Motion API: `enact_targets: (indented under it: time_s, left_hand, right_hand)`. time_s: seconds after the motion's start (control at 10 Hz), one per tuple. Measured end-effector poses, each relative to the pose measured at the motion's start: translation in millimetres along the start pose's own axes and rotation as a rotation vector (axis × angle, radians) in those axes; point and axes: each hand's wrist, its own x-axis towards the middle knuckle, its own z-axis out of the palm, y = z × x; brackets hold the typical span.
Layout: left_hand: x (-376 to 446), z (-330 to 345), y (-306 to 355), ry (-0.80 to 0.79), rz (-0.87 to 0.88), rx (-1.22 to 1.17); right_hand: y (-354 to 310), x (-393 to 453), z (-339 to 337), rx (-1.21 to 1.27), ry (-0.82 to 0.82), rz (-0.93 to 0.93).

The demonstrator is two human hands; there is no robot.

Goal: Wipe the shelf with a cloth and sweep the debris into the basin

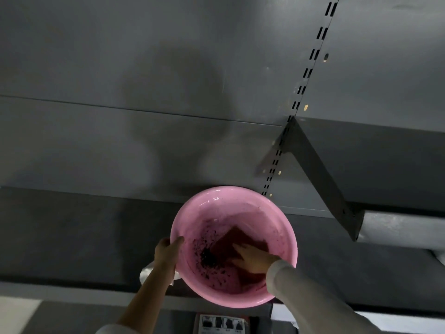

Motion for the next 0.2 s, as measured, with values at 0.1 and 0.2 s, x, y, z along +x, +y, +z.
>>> enact_targets:
  time_s: [0.1, 0.2]
  left_hand:
    - [-4, 0, 1, -0.016, -0.014, -0.019]
    - [-8, 1, 1, -0.014, -0.003, -0.037]
  right_hand:
    - [-6, -15, -11, 0.038, 0.017, 0.011]
    - [-3, -29, -25, 0.08, 0.121, 0.005]
